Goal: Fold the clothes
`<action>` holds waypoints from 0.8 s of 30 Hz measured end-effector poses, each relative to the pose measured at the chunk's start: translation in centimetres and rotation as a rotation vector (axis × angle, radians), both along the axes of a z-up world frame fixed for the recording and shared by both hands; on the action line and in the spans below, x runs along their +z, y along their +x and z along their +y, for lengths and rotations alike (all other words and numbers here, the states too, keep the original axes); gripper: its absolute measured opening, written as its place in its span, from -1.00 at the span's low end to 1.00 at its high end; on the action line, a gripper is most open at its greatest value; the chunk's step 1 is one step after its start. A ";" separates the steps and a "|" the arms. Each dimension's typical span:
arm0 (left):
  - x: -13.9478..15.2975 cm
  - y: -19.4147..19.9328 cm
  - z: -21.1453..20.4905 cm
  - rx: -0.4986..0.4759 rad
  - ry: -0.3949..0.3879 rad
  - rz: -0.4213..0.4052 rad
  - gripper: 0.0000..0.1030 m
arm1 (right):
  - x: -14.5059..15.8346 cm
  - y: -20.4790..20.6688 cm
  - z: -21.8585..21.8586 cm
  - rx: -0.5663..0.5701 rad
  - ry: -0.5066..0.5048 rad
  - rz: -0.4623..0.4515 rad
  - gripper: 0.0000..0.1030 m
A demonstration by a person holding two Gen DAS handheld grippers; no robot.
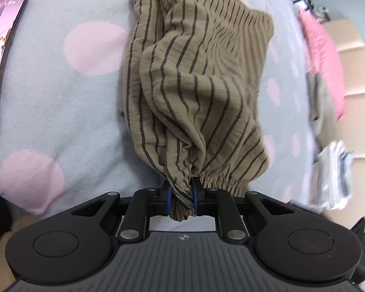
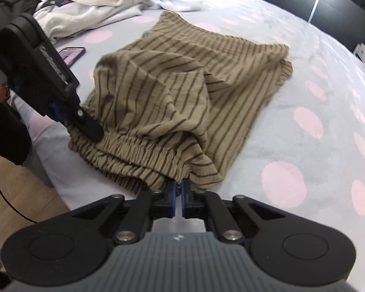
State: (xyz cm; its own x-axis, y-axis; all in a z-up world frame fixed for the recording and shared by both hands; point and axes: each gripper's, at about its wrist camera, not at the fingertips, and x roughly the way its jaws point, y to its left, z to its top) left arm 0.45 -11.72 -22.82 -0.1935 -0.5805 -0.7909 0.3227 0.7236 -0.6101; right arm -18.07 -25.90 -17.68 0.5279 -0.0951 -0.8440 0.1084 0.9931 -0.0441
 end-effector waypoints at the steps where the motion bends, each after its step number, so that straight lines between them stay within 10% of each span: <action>1: 0.0 0.0 0.0 0.001 -0.011 0.006 -0.74 | 0.3 -0.3 -0.3 -0.013 0.036 0.020 -0.93; 12: -0.6 -0.2 0.3 -0.028 0.068 0.014 -0.74 | -2.4 -0.7 -1.1 -0.014 0.348 0.262 -1.00; 18: -1.1 -0.2 0.8 -0.028 0.100 0.008 -0.73 | -0.6 -1.2 2.4 0.139 0.090 0.146 -0.86; 21: -1.0 -0.3 0.5 -0.035 0.106 0.002 -0.73 | 0.5 -1.8 4.2 0.207 -0.040 0.067 -0.21; 24: -1.0 -0.4 0.5 -0.044 0.110 -0.005 -0.73 | 0.7 -2.3 6.1 0.293 -0.183 0.029 -0.20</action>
